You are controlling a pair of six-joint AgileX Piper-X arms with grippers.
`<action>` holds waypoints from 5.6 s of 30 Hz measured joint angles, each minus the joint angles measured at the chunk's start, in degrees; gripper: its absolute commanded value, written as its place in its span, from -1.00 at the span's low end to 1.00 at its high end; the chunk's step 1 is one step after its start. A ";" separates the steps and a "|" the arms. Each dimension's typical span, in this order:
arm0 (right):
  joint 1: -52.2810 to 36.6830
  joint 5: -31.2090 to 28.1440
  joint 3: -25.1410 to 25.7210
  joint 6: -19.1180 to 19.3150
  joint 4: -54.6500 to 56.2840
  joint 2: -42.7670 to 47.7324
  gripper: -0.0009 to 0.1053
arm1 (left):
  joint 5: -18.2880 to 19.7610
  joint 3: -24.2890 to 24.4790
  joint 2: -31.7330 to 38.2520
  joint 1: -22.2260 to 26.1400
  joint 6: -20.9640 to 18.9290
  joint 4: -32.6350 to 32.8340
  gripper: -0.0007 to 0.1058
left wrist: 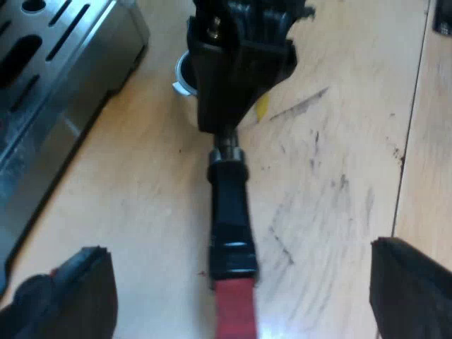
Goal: Put the handle in the coffee machine
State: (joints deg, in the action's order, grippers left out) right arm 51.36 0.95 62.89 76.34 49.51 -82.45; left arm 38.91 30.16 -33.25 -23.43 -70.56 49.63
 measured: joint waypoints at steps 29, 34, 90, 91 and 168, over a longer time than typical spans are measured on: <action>0.24 4.10 0.00 -3.08 0.73 3.05 -0.98 | -0.74 -7.16 -4.52 0.00 3.21 -6.82 0.43; 0.24 4.21 0.00 -3.08 0.59 3.05 -0.98 | -0.71 -7.51 -7.09 0.00 3.21 -8.58 0.43; 0.24 5.11 0.00 -5.41 -0.85 3.05 -0.98 | 4.39 -8.77 -16.31 2.08 7.72 -12.84 -0.98; 0.24 5.17 0.00 -5.41 -0.85 3.05 -0.97 | 4.36 -8.77 -16.31 2.08 7.72 -12.84 -0.98; 32.81 -50.76 0.12 -2.66 -19.82 11.68 0.53 | 9.46 -5.80 -10.91 19.52 7.72 -7.76 -0.98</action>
State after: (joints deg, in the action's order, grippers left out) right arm 84.17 -49.81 63.02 73.68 29.69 -70.77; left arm 48.36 24.36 -44.16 -3.91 -62.84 41.87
